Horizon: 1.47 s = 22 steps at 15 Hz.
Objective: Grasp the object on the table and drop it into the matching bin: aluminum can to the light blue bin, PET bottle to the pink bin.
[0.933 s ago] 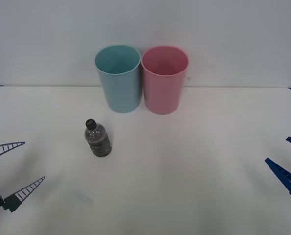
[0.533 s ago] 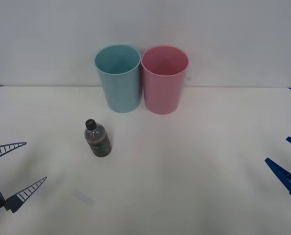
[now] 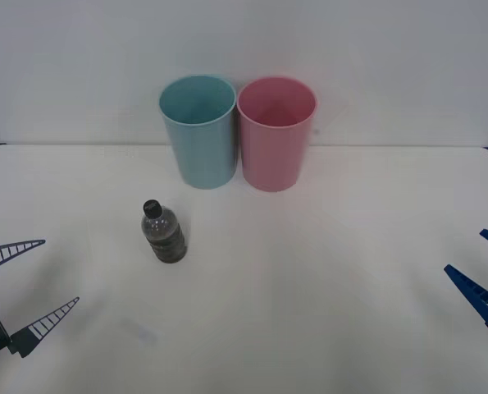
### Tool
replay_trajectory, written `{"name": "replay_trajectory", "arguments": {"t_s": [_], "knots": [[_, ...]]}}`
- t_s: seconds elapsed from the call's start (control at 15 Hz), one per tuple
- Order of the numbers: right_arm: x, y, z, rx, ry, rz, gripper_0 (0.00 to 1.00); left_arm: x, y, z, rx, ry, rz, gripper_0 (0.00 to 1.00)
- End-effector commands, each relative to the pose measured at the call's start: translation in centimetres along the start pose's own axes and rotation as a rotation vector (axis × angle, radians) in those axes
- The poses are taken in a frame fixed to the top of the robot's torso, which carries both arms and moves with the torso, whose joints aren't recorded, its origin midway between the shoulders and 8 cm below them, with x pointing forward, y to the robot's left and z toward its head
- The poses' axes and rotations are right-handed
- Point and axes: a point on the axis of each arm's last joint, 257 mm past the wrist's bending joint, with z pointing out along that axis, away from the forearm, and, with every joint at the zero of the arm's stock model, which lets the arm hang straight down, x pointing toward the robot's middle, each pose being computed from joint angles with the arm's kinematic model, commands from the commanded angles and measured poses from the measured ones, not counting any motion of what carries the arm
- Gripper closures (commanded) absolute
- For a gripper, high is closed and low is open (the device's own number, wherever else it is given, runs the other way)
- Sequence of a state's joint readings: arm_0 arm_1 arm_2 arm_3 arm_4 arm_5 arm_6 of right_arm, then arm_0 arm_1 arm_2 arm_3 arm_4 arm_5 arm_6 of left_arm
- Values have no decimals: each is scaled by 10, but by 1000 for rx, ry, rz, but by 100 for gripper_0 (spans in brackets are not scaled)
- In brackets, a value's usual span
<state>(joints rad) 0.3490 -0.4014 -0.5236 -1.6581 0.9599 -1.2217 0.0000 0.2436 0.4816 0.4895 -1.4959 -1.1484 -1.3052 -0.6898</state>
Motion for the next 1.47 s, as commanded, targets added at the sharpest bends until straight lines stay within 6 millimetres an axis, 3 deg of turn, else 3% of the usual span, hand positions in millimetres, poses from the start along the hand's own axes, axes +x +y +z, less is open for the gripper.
{"name": "replay_trajectory", "arguments": {"t_s": [0.07,0.73,1.13,1.47], "knots": [[0,0,0,0,0,0,0,1,-1,0,0,3,-31,0],[0,0,0,0,0,0,0,0,9,7,-50,-19,-517,0],[0,0,0,0,0,0,0,9,10,11,-78,6,-554,0],[0,0,0,0,0,0,0,18,-7,49,-81,26,-566,0]]}}
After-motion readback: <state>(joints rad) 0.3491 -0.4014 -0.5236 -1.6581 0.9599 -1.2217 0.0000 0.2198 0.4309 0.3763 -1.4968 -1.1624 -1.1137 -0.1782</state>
